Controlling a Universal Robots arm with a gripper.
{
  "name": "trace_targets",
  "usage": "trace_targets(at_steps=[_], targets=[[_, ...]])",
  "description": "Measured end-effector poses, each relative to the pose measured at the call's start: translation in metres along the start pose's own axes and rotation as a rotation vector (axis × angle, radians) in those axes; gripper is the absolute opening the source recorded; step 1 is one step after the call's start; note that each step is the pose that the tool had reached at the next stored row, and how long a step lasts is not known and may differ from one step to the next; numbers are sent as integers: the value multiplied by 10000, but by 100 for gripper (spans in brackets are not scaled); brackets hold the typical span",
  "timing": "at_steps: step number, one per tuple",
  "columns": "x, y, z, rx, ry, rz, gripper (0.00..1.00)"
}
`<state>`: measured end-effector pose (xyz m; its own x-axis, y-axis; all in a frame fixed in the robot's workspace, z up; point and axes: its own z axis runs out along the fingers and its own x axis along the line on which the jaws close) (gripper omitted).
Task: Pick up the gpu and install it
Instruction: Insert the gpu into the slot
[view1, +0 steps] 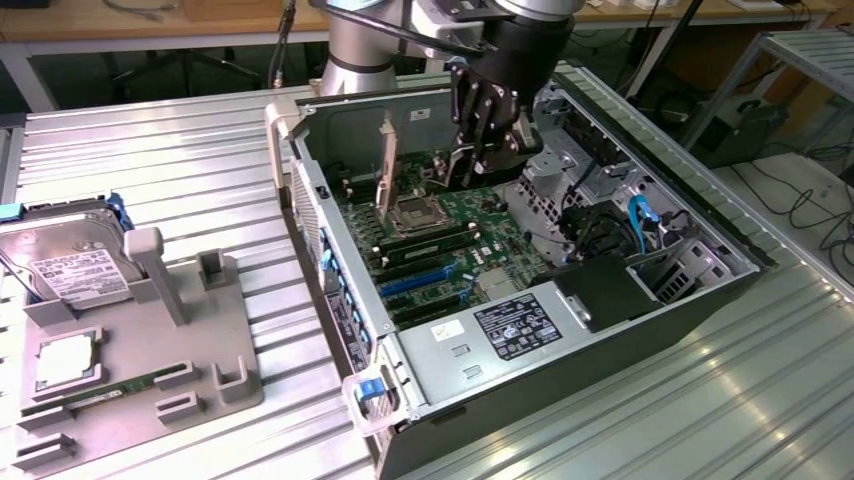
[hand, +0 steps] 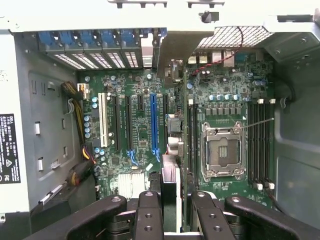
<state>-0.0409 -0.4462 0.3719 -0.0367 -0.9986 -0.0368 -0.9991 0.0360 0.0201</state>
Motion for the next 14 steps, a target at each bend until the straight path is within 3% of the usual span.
trace_targets(at_steps=[14], targets=[[44, 7, 67, -2, -4, -54, 28]])
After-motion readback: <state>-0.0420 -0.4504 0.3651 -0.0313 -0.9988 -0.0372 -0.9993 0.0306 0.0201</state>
